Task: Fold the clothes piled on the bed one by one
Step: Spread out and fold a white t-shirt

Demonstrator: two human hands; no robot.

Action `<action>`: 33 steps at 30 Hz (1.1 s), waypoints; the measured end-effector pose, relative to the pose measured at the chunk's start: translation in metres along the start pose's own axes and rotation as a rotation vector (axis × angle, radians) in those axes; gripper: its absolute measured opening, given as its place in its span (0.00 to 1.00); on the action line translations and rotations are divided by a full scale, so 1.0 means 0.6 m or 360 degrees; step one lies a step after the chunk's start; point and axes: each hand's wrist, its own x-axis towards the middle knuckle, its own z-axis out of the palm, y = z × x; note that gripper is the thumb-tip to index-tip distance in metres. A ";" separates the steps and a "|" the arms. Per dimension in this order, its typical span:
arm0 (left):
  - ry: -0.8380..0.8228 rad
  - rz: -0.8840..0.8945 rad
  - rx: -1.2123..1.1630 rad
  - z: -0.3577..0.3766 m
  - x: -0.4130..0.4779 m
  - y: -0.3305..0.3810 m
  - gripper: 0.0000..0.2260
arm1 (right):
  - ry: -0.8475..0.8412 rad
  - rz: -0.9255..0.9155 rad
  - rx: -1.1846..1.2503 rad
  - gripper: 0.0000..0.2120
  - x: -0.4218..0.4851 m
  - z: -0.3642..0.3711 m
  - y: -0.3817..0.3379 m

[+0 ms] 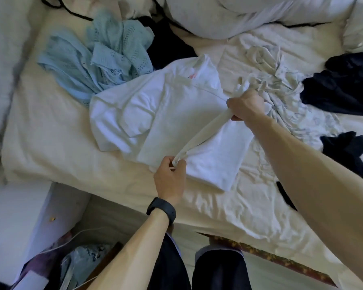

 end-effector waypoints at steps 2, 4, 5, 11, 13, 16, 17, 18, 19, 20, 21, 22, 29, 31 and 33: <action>0.0014 -0.0015 0.0090 -0.033 0.027 -0.009 0.05 | -0.0054 -0.0034 -0.0083 0.12 -0.006 0.045 -0.040; 0.0002 -0.0058 0.0251 -0.064 0.047 -0.014 0.06 | -0.0077 -0.0067 -0.0169 0.11 -0.012 0.086 -0.076; -0.0014 -0.0075 0.0345 -0.078 0.056 -0.018 0.06 | -0.0079 -0.0081 -0.0232 0.11 -0.014 0.105 -0.092; -0.0211 -0.0081 0.0759 -0.142 0.113 -0.037 0.09 | -0.0008 -0.0055 -0.0491 0.13 -0.016 0.186 -0.140; -0.0277 -0.0094 0.0807 -0.150 0.129 -0.039 0.10 | 0.0045 -0.0071 -0.0539 0.11 -0.014 0.200 -0.144; -0.0308 -0.0104 0.0823 -0.153 0.140 -0.035 0.09 | 0.0098 -0.0095 -0.0542 0.06 -0.014 0.210 -0.149; -0.0313 -0.0107 0.0825 -0.153 0.142 -0.033 0.09 | 0.0106 -0.0076 -0.0518 0.05 -0.015 0.210 -0.153; -0.0316 -0.0112 0.0824 -0.153 0.145 -0.032 0.09 | 0.0120 -0.0050 -0.0477 0.04 -0.015 0.211 -0.157; -0.0321 -0.0118 0.0825 -0.154 0.148 -0.032 0.08 | 0.0129 -0.0022 -0.0433 0.03 -0.017 0.210 -0.162; -0.0332 -0.0120 0.0838 -0.154 0.151 -0.031 0.08 | 0.0131 -0.0007 -0.0410 0.05 -0.016 0.212 -0.164; -0.0359 -0.0117 0.0867 -0.155 0.156 -0.030 0.07 | 0.0119 0.0002 -0.0420 0.09 -0.014 0.213 -0.166; -0.0404 -0.0115 0.0907 -0.156 0.160 -0.029 0.07 | 0.0084 0.0007 -0.0441 0.13 -0.015 0.216 -0.167; -0.0684 -0.0022 0.1372 -0.172 0.202 -0.013 0.14 | -0.0507 0.0297 0.1008 0.12 -0.062 0.202 -0.167; -0.0666 -0.0011 0.1463 -0.174 0.210 0.005 0.15 | -0.0697 0.0321 0.1234 0.11 -0.087 0.181 -0.141; -0.0592 0.0093 0.1557 -0.171 0.221 0.033 0.17 | -0.0610 0.0374 0.1295 0.09 -0.112 0.165 -0.096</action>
